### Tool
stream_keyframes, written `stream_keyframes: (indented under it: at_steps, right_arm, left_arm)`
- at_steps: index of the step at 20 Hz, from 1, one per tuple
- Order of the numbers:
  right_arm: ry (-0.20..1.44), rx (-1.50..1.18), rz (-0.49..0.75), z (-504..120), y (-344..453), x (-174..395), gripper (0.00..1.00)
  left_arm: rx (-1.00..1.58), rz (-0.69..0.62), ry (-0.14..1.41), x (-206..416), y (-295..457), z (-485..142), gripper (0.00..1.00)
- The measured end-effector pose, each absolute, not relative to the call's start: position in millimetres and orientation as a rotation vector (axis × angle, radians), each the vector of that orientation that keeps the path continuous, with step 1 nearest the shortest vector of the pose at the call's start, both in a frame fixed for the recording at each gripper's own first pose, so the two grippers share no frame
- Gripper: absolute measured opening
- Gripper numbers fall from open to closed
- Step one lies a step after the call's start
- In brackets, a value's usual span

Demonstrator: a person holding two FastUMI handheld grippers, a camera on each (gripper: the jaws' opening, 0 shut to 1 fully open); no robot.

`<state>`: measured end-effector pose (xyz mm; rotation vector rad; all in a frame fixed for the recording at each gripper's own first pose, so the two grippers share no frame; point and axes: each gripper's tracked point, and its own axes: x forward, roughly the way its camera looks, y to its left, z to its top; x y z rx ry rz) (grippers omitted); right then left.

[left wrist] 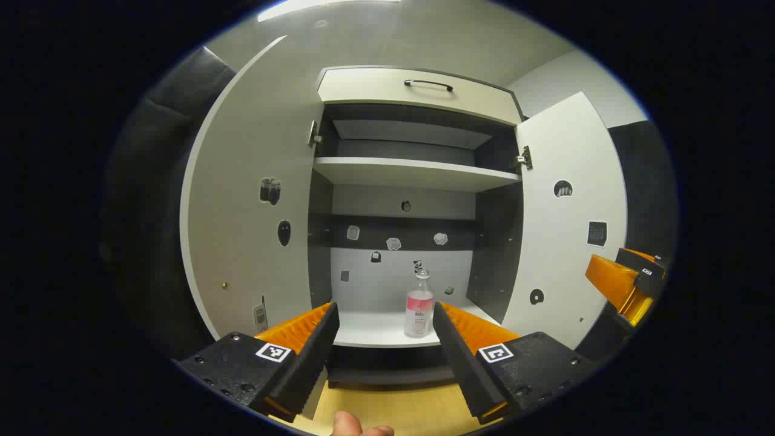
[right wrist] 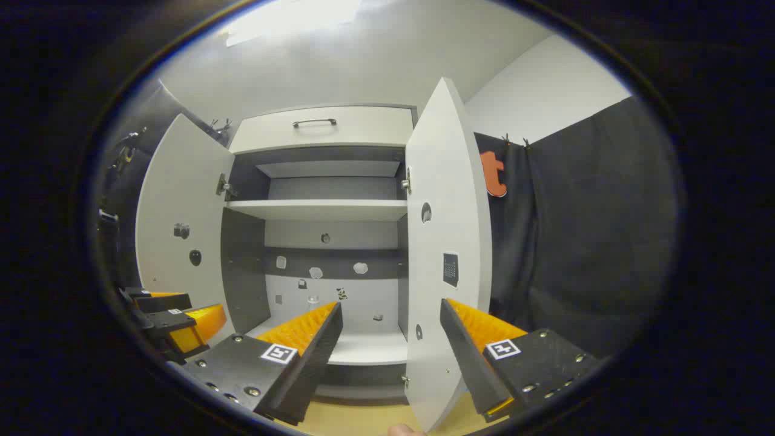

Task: Grasp the bottle in the cabinet with the left hand and place it on the coaster, then close the right door with the right hand and the left door with the left hand.

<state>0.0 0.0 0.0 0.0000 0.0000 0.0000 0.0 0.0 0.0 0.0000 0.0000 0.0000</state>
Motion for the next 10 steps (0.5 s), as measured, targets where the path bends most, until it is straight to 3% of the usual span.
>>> stream_keyframes:
  at_steps: [10]
  right_arm:
    - [0.001, -0.019, -0.002, -1, 0, 6, 0.98]
  left_arm:
    - [0.016, -0.042, 0.011, 10, -15, -6, 0.96]
